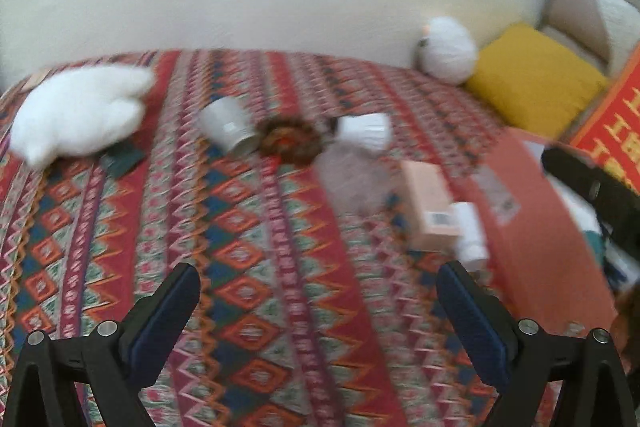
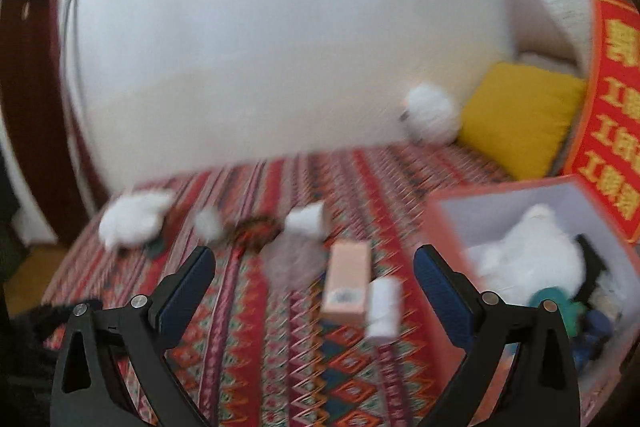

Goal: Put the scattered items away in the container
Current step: 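Move both open tools back to the items on the bed, then grasp the white lamp cup with left tool while right tool grasps the clear flower box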

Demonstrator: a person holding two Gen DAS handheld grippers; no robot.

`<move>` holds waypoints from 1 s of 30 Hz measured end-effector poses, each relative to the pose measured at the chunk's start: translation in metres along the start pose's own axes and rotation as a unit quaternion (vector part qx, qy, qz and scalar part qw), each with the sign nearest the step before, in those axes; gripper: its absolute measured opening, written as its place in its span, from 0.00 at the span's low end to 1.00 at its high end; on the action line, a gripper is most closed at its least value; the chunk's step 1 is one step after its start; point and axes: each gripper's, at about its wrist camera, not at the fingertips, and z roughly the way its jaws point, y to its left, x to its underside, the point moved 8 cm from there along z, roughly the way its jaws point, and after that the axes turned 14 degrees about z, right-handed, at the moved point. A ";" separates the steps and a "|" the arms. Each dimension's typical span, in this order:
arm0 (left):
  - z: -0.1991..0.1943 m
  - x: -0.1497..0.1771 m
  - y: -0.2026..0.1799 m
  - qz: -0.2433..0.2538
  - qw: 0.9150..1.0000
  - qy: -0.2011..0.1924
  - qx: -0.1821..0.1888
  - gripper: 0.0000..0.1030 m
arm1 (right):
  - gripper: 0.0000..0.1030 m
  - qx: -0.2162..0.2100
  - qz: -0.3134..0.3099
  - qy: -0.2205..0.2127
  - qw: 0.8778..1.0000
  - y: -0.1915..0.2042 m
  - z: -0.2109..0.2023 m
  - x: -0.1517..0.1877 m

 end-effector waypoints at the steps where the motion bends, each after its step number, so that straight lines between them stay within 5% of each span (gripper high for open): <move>1: 0.006 0.001 0.007 -0.005 1.000 0.004 -0.004 0.96 | 0.98 -0.002 -0.004 0.018 1.000 0.004 0.013 0.009; 12: 0.112 -0.016 0.082 -0.083 0.995 0.062 -0.004 0.96 | 0.98 0.015 -0.031 0.175 0.984 0.009 0.146 0.087; 17: 0.168 -0.037 0.096 -0.113 0.990 0.085 0.011 0.96 | 0.98 0.084 -0.012 0.179 0.980 -0.021 0.188 0.079; 24: 0.238 -0.052 0.104 -0.124 0.985 0.118 0.006 0.96 | 1.00 0.063 0.005 0.178 0.982 -0.026 0.250 0.054; 28: 0.248 -0.057 0.100 -0.089 0.990 0.098 -0.040 0.97 | 1.00 0.065 -0.016 0.157 0.985 -0.016 0.269 0.045; 30: 0.247 -0.058 0.099 -0.079 0.991 0.084 -0.064 0.88 | 0.95 0.056 -0.019 0.150 0.987 -0.013 0.270 0.046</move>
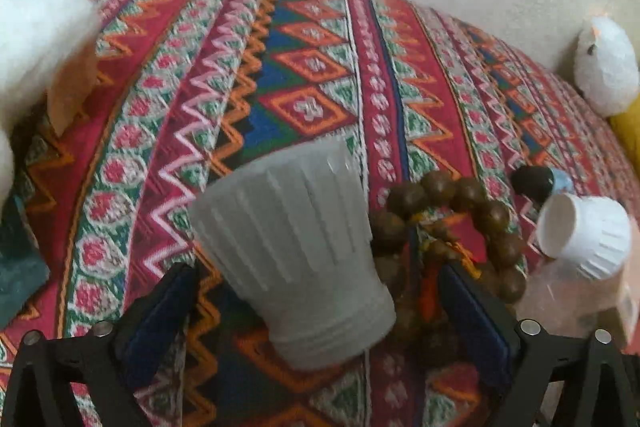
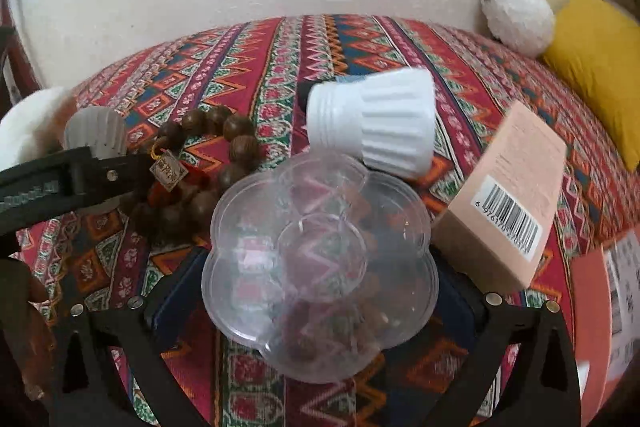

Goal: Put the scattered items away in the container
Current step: 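Grasp the white lamp cup with left tool while right tool grasps the clear flower box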

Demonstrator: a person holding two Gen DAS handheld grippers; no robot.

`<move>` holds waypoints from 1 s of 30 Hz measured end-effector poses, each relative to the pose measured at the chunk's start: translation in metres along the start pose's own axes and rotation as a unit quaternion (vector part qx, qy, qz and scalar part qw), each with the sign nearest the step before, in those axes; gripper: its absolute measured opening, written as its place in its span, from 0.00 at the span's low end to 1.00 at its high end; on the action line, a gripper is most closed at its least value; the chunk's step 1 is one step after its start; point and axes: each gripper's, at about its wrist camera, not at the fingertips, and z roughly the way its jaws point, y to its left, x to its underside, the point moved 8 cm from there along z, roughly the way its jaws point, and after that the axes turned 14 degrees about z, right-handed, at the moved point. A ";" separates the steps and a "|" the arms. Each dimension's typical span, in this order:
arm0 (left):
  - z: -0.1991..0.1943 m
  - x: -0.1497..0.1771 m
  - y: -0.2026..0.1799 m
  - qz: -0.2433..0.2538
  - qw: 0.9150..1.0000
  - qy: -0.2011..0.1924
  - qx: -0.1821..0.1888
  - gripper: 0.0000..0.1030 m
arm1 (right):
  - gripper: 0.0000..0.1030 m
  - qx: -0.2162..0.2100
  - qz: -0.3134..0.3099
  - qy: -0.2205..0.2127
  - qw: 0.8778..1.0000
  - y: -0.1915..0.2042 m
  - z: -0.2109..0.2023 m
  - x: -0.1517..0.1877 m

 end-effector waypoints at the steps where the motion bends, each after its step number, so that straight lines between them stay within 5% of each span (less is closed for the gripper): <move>1: -0.001 0.000 0.000 0.004 1.000 -0.008 -0.011 0.70 | 0.95 -0.008 0.006 -0.002 1.000 -0.001 -0.001 0.000; 2: -0.004 0.000 -0.001 0.008 1.000 -0.015 -0.008 0.51 | 0.95 -0.010 0.011 0.002 1.000 -0.003 -0.002 0.002; 3: -0.009 0.003 -0.002 0.006 1.000 -0.015 0.008 0.43 | 0.95 -0.010 0.015 0.005 1.000 -0.006 -0.006 0.005; 11: -0.084 0.047 0.015 0.007 0.999 -0.031 0.041 0.43 | 0.95 -0.028 -0.021 0.045 0.998 0.010 -0.051 0.069; 21: -0.194 0.181 0.037 0.029 0.998 -0.040 0.034 0.43 | 0.95 -0.089 -0.058 0.052 0.993 0.043 -0.156 0.177; 30: -0.248 0.265 0.003 0.060 0.996 -0.035 0.064 0.43 | 0.95 -0.121 -0.042 0.035 0.991 0.028 -0.232 0.237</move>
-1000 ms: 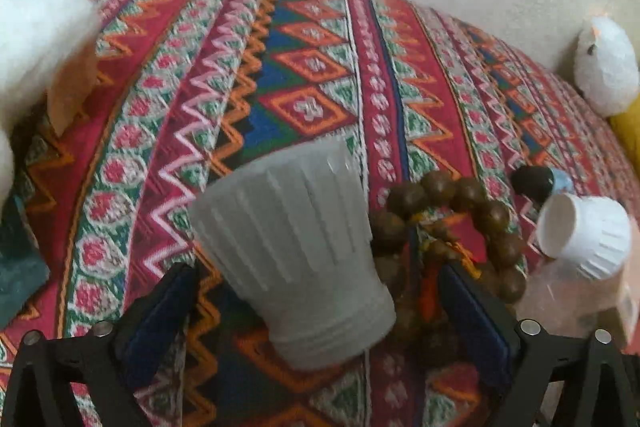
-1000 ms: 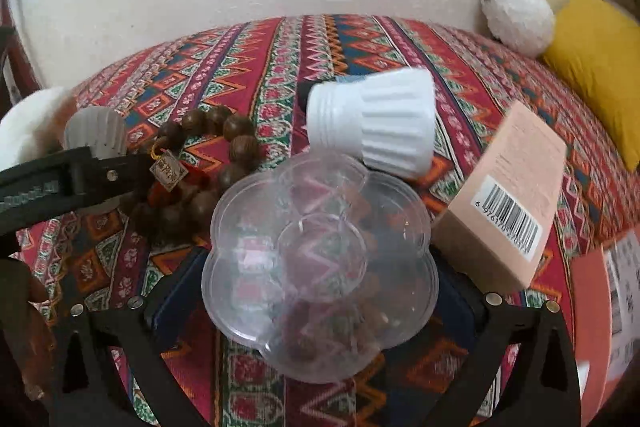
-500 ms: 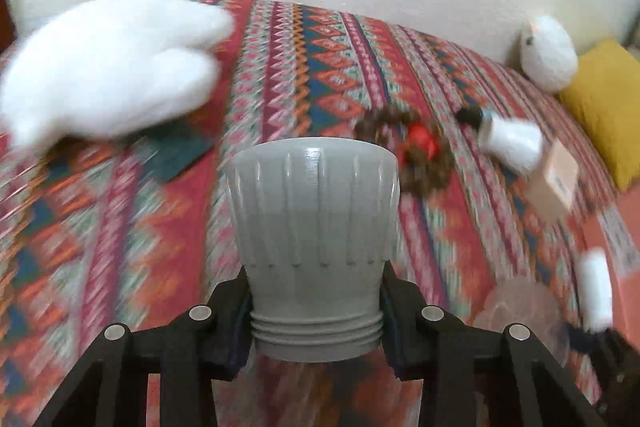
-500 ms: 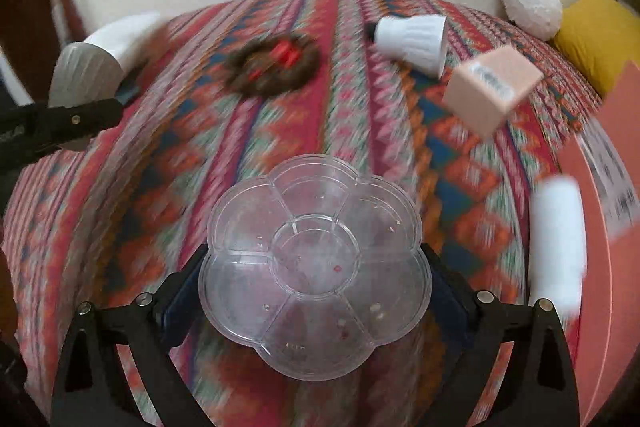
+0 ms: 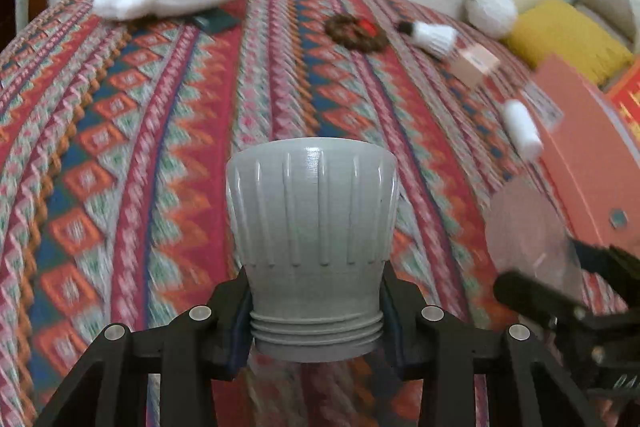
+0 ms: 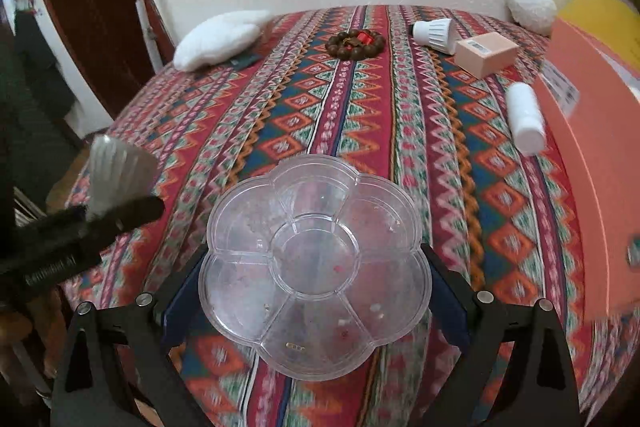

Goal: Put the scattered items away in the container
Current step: 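Grasp the white lamp cup with left tool while right tool grasps the clear flower box, then carry lamp cup and flower box into the pink box and release both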

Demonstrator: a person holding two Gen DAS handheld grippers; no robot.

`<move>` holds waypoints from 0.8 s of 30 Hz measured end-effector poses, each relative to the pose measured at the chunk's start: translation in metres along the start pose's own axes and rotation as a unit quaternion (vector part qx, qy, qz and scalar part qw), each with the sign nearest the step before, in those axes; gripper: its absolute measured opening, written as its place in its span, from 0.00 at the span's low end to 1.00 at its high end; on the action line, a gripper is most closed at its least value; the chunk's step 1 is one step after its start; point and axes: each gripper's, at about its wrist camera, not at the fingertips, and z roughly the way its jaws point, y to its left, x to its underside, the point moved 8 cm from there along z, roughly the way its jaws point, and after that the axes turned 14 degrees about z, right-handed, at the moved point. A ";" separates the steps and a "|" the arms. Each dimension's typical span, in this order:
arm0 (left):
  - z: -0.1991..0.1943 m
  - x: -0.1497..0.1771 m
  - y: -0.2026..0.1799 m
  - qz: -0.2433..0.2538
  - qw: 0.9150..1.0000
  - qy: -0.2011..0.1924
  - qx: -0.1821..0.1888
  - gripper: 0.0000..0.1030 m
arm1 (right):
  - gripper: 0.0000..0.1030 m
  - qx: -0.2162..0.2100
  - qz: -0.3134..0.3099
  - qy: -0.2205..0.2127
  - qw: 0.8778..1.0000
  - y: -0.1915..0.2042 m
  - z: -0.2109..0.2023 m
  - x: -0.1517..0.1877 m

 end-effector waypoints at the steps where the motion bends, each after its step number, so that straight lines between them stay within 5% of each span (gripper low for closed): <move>1: -0.004 0.006 -0.006 0.005 1.000 0.001 0.006 0.43 | 0.95 -0.001 0.002 -0.004 1.000 -0.002 -0.008 0.006; 11: -0.029 0.023 -0.079 0.070 0.996 -0.001 0.046 0.43 | 0.95 -0.002 0.059 -0.046 0.997 -0.054 -0.077 0.051; 24: -0.054 0.002 -0.170 0.155 0.982 -0.024 0.102 0.43 | 0.95 0.030 0.133 -0.116 0.984 -0.129 -0.159 0.060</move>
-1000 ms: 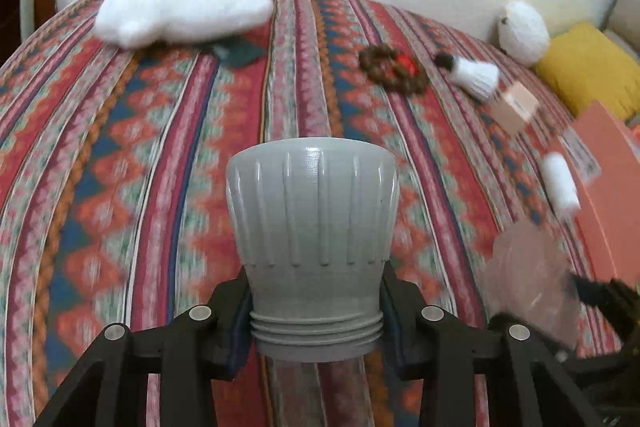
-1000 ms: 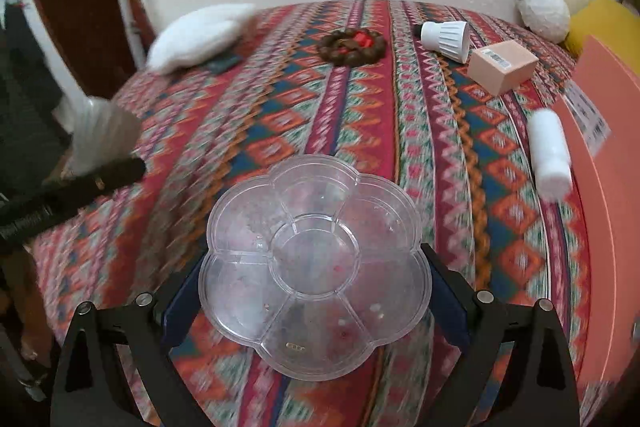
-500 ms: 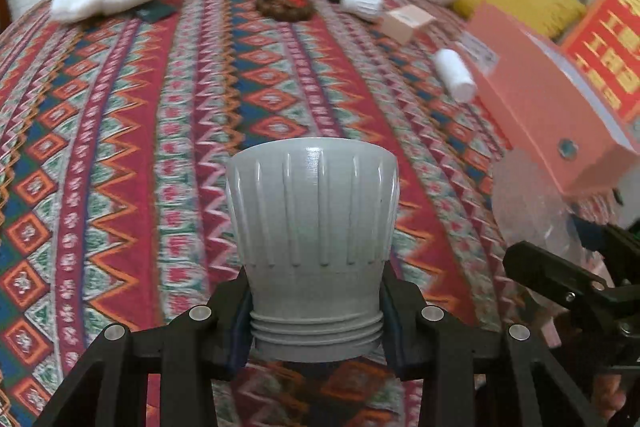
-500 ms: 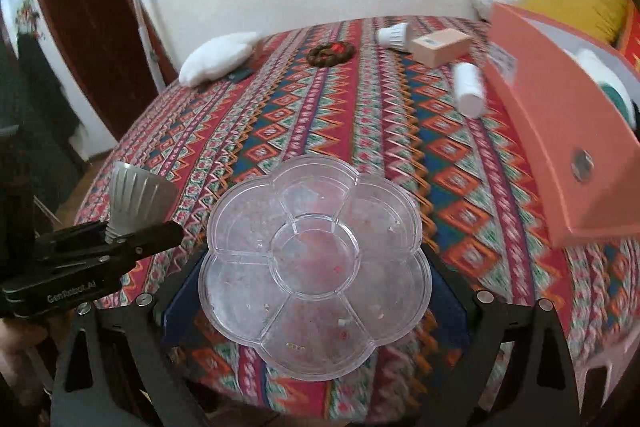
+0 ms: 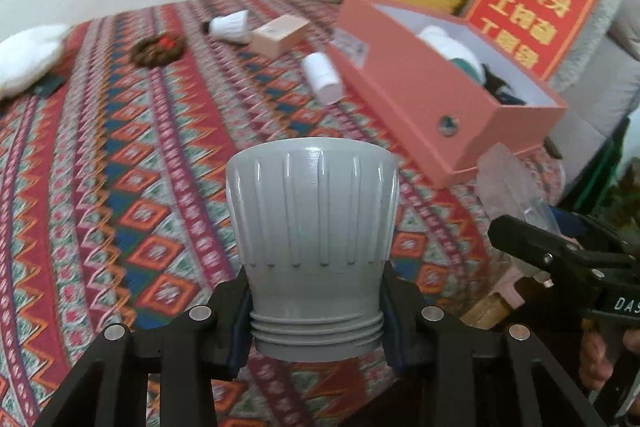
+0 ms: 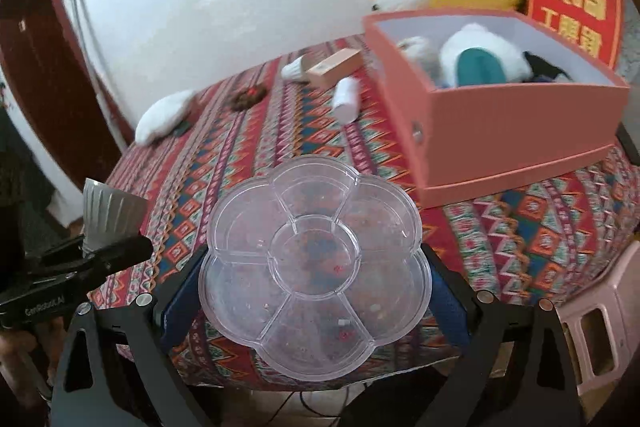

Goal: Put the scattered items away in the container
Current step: 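Carry lamp cup and flower box into the pink box and release both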

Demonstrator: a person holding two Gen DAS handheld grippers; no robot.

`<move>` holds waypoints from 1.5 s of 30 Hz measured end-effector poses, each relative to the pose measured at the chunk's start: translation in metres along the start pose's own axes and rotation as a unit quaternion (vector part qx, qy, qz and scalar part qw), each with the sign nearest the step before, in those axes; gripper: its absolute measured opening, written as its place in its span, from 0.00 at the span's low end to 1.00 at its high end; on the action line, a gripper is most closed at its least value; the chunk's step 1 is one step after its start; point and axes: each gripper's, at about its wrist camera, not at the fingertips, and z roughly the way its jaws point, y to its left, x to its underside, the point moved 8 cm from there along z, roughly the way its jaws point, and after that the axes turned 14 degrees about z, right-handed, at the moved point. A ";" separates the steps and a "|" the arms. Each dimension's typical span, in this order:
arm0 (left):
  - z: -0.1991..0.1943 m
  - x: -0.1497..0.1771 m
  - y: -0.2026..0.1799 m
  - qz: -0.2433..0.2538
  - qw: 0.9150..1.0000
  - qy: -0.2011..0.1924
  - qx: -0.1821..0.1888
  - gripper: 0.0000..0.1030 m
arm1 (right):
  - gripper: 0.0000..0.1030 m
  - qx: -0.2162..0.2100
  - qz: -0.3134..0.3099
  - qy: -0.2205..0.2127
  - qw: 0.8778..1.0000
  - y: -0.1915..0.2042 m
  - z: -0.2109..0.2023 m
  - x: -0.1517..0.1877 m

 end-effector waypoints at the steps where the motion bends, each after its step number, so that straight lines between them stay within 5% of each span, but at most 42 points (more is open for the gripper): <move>1: -0.001 -0.006 -0.006 0.006 1.000 -0.003 0.004 0.43 | 0.95 0.002 0.002 -0.007 1.000 -0.004 -0.006 -0.004; 25: -0.007 -0.143 -0.092 0.107 0.990 -0.079 0.037 0.43 | 0.95 0.062 0.018 -0.144 0.987 -0.066 -0.099 -0.128; 45: 0.058 -0.257 -0.106 0.116 0.988 -0.093 0.048 0.43 | 0.95 0.082 0.014 -0.197 0.977 -0.087 -0.099 -0.249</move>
